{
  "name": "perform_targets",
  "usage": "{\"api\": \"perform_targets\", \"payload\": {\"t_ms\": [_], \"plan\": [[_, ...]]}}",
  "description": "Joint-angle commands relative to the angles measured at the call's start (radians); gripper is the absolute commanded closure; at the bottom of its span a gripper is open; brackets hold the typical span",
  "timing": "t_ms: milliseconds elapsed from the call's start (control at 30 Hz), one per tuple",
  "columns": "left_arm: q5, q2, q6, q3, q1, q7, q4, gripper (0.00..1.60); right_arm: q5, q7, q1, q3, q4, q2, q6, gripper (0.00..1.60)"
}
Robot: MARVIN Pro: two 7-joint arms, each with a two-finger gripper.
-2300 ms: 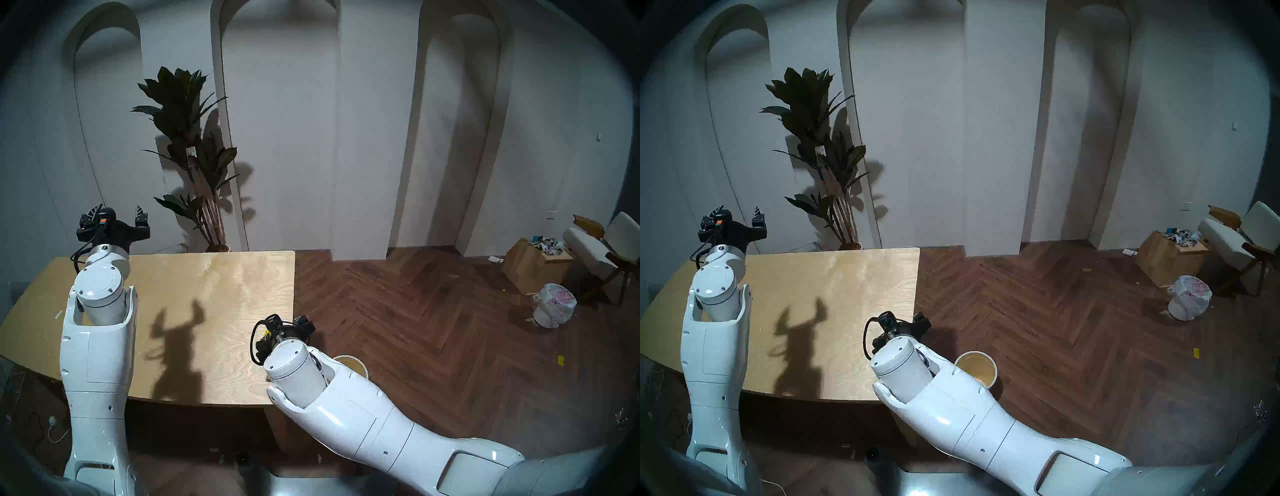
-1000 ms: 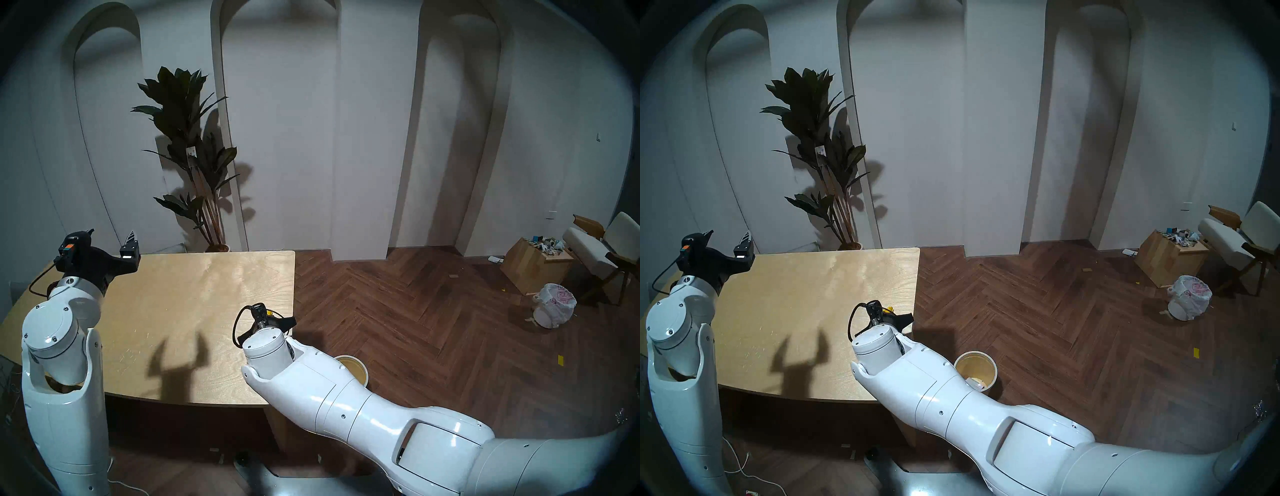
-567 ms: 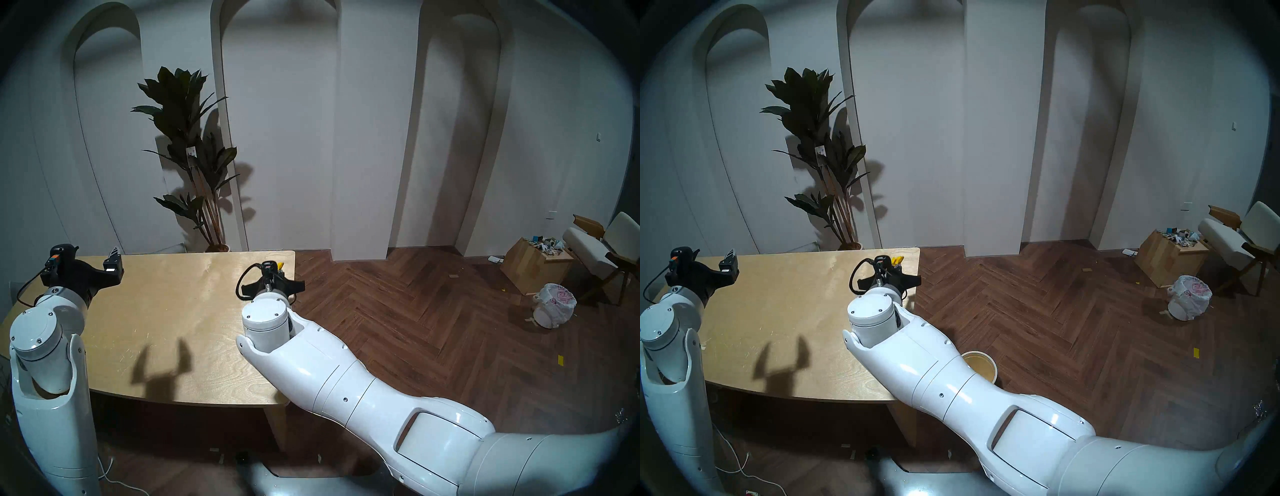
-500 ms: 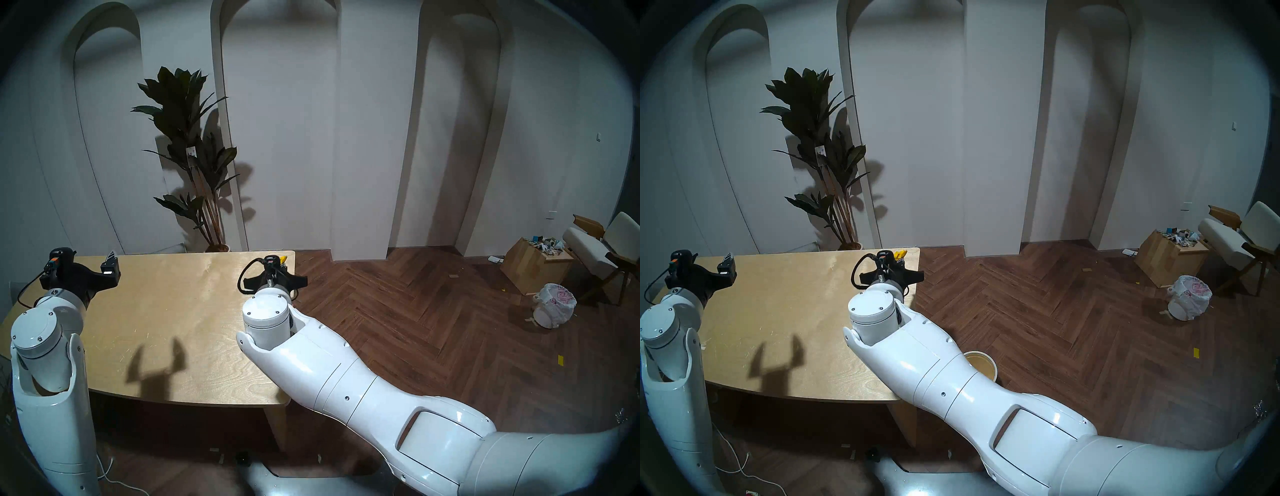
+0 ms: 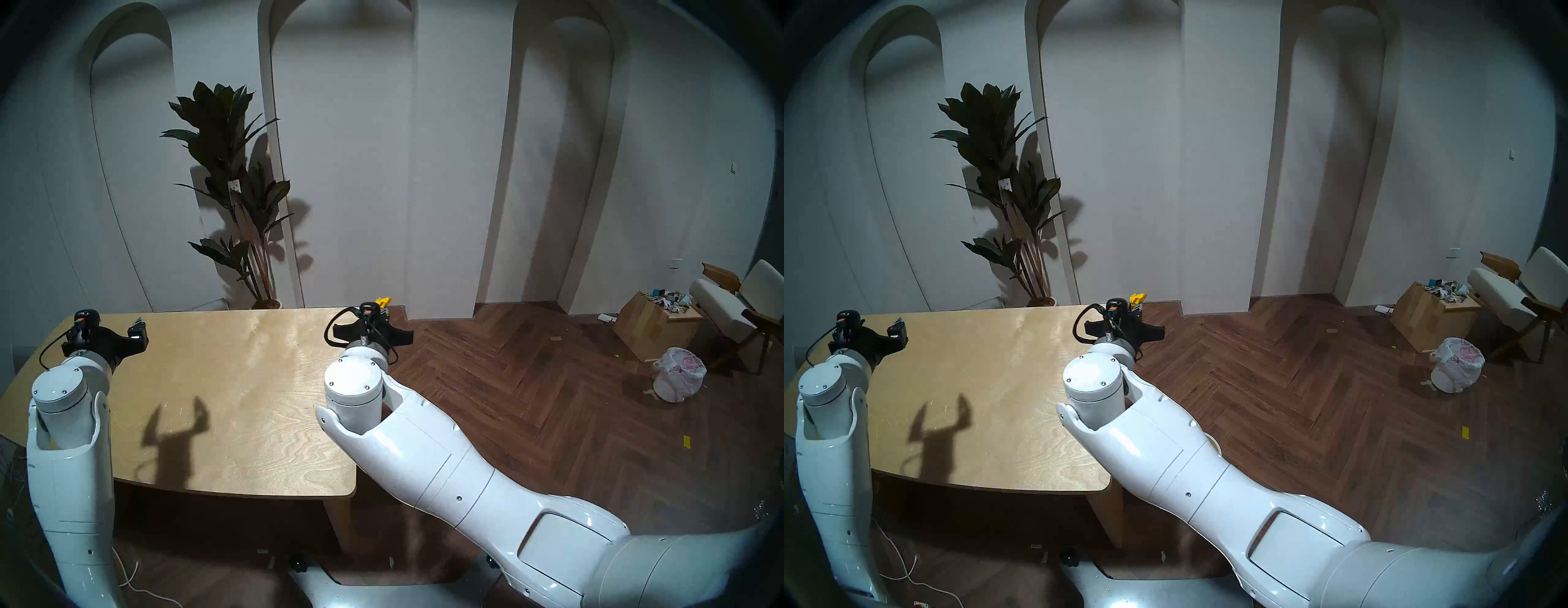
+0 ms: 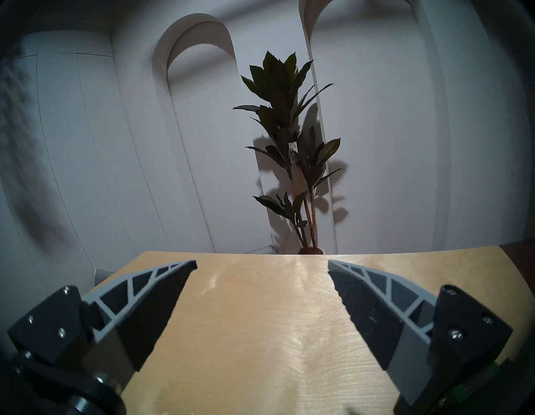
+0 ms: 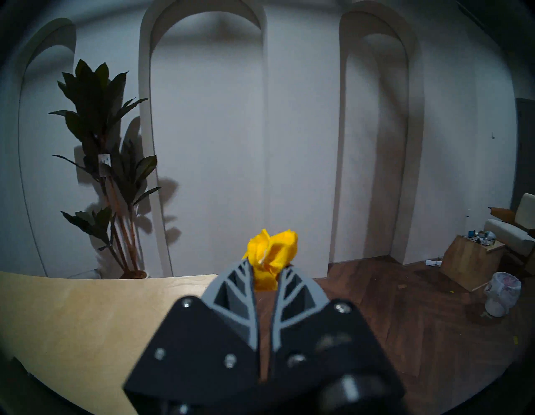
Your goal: Put the trash into the trash bin on the ground
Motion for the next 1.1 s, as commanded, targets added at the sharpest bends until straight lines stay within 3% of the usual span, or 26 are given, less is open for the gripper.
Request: {"api": "perform_targets", "payload": {"t_ms": [0,33,67,233,367,767,1067], "plan": [[-0.016,0.076,-0.055,0.040,-0.098,-0.009,0.020,0.00,-0.028,-0.015,-0.064,0.026,-0.064,0.100,-0.015,1.60],[-0.016,0.076,-0.055,0.040,-0.098,-0.009,0.020,0.00,-0.028,-0.015,-0.064,0.026,-0.064,0.100,-0.015,1.60],[-0.017,0.078,-0.066,0.057,-0.132,-0.012,0.045,0.00,-0.027,-0.008,-0.077,0.019,-0.081,0.142,-0.026,1.60],[-0.025,0.092,-0.094,0.093,-0.168,-0.014,0.081,0.00,-0.022,0.018,-0.090,0.026,-0.082,0.179,-0.052,1.60],[-0.021,0.090,-0.137,0.145,-0.221,-0.017,0.138,0.00,-0.013,0.085,-0.075,0.026,-0.044,0.209,-0.095,1.60],[-0.019,0.071,-0.205,0.194,-0.233,-0.005,0.158,0.00,0.026,0.239,-0.016,0.048,0.149,0.190,-0.215,1.60],[-0.018,0.057,-0.216,0.208,-0.225,0.015,0.152,0.00,0.019,0.292,0.033,0.027,0.304,0.161,-0.237,1.60]]}}
